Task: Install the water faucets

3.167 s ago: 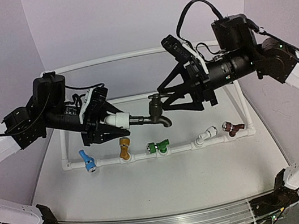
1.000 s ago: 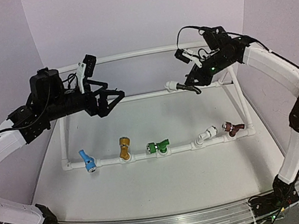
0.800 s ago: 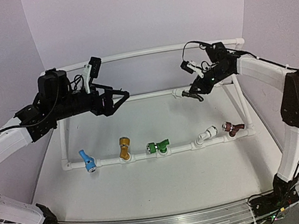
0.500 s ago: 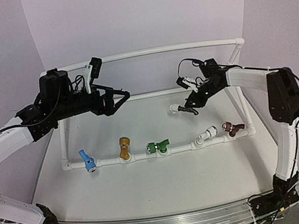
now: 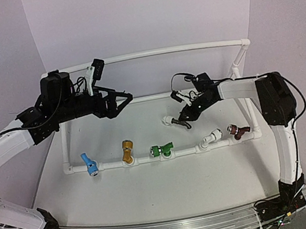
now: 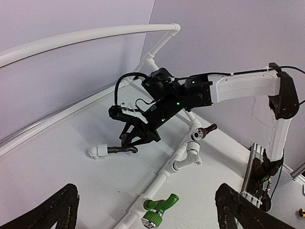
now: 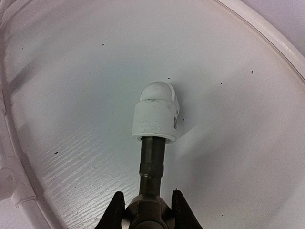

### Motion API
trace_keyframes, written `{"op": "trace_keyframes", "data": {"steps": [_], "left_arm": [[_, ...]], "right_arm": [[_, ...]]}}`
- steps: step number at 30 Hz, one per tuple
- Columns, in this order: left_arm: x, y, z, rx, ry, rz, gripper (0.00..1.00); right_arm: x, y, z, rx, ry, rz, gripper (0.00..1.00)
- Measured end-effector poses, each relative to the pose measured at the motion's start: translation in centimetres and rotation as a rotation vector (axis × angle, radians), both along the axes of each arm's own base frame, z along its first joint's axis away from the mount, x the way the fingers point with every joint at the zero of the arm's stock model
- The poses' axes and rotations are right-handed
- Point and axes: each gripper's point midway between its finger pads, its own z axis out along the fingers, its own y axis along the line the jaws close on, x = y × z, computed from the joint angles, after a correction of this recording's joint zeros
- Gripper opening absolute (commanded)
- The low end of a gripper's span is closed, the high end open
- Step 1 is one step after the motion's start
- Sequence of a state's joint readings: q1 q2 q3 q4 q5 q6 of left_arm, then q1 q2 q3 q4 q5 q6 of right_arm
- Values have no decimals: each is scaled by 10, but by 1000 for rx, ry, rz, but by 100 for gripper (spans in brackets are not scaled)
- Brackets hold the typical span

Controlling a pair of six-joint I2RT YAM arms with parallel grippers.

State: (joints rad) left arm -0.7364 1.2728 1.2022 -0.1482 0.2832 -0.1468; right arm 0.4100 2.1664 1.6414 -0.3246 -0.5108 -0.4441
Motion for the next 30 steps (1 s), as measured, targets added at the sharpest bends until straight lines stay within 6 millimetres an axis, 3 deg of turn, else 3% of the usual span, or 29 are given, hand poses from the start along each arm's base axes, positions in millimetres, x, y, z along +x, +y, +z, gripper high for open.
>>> {"op": "trace_keyframes", "data": {"steps": [4, 25, 30], "left_arm": [[0, 0, -1, 7, -7, -2, 100], [1, 3, -4, 29, -14, 11, 100], [1, 3, -6, 42, -12, 9, 100]], "right_arm": [[4, 0, -4, 9, 3, -26, 1], [9, -9, -25, -37, 20, -96, 32], [9, -9, -26, -44, 17, -94, 49]]}}
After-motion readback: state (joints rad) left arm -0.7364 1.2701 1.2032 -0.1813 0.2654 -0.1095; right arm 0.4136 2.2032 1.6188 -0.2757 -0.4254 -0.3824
